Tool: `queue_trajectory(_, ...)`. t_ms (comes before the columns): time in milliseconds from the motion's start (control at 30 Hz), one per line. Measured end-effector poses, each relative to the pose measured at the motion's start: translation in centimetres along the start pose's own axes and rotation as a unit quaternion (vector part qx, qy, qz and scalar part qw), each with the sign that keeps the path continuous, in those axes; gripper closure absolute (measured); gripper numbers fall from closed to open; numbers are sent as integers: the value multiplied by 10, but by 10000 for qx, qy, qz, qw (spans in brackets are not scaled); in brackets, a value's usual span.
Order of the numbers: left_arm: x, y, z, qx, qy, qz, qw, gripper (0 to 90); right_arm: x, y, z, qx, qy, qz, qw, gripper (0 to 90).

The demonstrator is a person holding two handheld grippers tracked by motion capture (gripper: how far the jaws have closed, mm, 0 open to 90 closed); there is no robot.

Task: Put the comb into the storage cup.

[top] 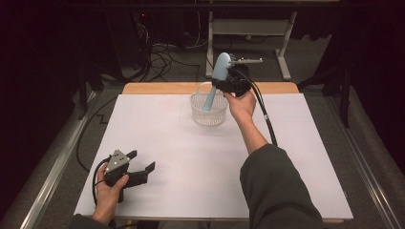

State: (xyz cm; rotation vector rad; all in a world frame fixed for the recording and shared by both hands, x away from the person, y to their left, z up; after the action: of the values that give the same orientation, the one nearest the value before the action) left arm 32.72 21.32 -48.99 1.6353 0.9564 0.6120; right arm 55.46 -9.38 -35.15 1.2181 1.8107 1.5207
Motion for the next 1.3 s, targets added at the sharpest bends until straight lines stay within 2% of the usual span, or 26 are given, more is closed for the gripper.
queue_trajectory(1300,0,0,1,4,-16,36,10000,170,6,-33,22,219,-137,9,9997,520)
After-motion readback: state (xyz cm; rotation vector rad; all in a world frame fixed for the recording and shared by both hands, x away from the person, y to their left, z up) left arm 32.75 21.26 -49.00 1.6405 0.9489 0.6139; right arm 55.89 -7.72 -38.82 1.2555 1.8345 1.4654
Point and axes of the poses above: each handheld gripper's, and its own axes: z roughly forward along the jaws, y roughly out of its top, x roughly to its left, the point moved 5 cm from there along z, roughly forward along the jaws, and after that the axes turned 14 degrees about -x, right-handed, at the moved point
